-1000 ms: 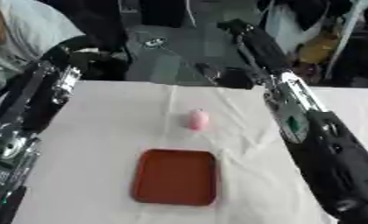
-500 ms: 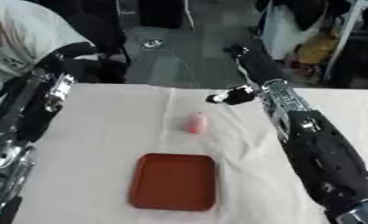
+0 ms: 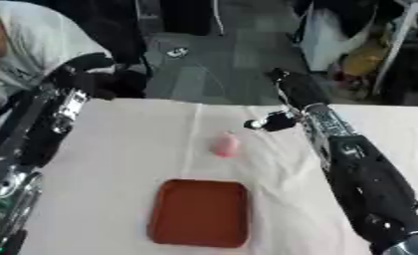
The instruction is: Pick up objects on the table and place them in the box.
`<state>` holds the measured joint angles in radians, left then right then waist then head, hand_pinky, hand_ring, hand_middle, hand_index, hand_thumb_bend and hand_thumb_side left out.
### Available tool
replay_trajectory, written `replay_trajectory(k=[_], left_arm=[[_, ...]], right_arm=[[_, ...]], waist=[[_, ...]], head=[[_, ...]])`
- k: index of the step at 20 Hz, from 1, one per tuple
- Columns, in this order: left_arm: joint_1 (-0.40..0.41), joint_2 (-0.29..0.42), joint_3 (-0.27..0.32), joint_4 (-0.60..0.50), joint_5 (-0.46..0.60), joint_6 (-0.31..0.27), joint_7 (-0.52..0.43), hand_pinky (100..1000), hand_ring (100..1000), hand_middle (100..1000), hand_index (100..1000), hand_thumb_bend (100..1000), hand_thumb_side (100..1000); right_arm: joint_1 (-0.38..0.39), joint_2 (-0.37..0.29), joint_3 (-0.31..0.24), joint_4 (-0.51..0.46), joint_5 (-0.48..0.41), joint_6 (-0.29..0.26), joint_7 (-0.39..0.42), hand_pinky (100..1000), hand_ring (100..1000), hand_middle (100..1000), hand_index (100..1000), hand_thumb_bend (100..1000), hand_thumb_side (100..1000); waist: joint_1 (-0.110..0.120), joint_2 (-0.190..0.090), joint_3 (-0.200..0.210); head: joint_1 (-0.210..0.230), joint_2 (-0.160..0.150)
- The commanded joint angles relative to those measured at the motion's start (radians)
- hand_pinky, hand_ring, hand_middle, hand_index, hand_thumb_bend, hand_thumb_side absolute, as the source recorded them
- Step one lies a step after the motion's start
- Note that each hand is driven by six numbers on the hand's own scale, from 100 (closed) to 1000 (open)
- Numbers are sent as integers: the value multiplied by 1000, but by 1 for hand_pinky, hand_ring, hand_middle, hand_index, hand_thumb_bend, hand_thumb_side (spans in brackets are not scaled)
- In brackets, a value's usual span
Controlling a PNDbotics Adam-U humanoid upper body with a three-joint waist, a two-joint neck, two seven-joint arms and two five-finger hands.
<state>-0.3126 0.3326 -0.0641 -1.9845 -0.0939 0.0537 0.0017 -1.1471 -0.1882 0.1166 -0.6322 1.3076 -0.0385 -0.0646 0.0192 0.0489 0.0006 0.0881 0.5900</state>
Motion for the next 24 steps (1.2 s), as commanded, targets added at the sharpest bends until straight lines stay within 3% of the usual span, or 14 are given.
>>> replay_trajectory(k=[1,24], left_arm=[[-21,1,-1,-15,4,-2,-6,695,765,835,907,100,773],[-64,-32,-13,-15,16,-12,-19,692,764,835,908,100,774]], right_arm=[[-38,-5,-9,-2,0,0,-5,702,758,852,938,804,650],[-38,30,-3,18,-102,-20,7,670,734,825,919,740,737]], waist=[[1,-7,6],[-10,32,61]], head=[[-16,-17],[-18,-49]])
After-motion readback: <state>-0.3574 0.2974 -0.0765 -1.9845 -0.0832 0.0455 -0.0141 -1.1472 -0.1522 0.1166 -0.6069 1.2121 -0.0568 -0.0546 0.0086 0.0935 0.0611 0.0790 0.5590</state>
